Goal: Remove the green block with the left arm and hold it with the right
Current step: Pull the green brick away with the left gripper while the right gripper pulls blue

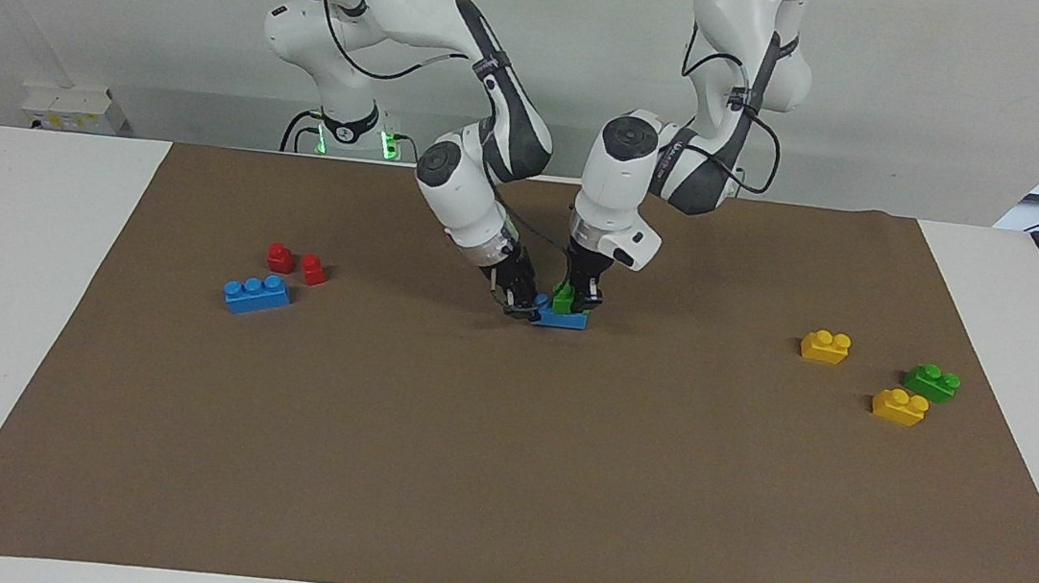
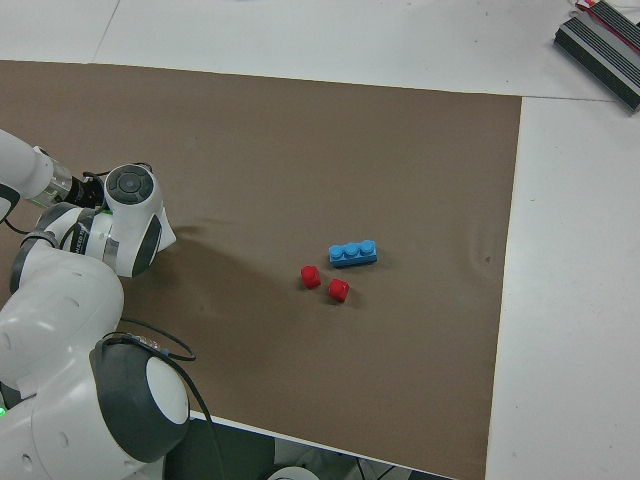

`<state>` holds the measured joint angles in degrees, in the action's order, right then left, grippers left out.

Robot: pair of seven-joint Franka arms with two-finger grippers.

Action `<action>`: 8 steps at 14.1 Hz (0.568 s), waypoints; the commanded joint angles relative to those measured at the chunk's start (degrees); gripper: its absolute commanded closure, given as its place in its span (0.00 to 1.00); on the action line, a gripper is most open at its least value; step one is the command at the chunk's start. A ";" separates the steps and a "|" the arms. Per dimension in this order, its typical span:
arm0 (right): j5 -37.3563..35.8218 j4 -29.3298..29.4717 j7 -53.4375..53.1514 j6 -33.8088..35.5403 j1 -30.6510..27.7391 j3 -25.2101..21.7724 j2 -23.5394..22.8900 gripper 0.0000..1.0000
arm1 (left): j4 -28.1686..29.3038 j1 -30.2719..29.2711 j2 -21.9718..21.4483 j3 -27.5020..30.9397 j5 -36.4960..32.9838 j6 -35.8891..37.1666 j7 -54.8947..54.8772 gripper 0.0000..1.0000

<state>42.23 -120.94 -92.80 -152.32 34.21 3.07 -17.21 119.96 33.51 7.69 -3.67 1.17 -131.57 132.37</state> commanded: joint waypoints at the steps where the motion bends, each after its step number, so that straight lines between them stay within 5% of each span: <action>1: 1.89 -0.61 2.10 -0.87 -0.02 -0.08 -0.55 1.00 | -2.62 -3.53 -3.46 0.42 -0.29 5.61 -2.46 1.00; 6: 1.89 0.35 2.10 0.35 -0.54 -0.17 0.15 1.00 | -7.01 -10.38 -5.93 0.51 -0.29 12.46 -9.48 1.00; 8: 0.94 2.54 2.36 6.47 -2.81 -0.60 1.73 1.00 | -8.16 -13.89 -5.84 0.59 -0.29 14.23 -15.70 1.00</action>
<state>42.31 -120.37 -92.80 -151.35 33.86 2.73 -17.38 113.49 22.80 1.56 -2.80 1.13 -120.02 122.02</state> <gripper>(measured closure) 0.652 0.643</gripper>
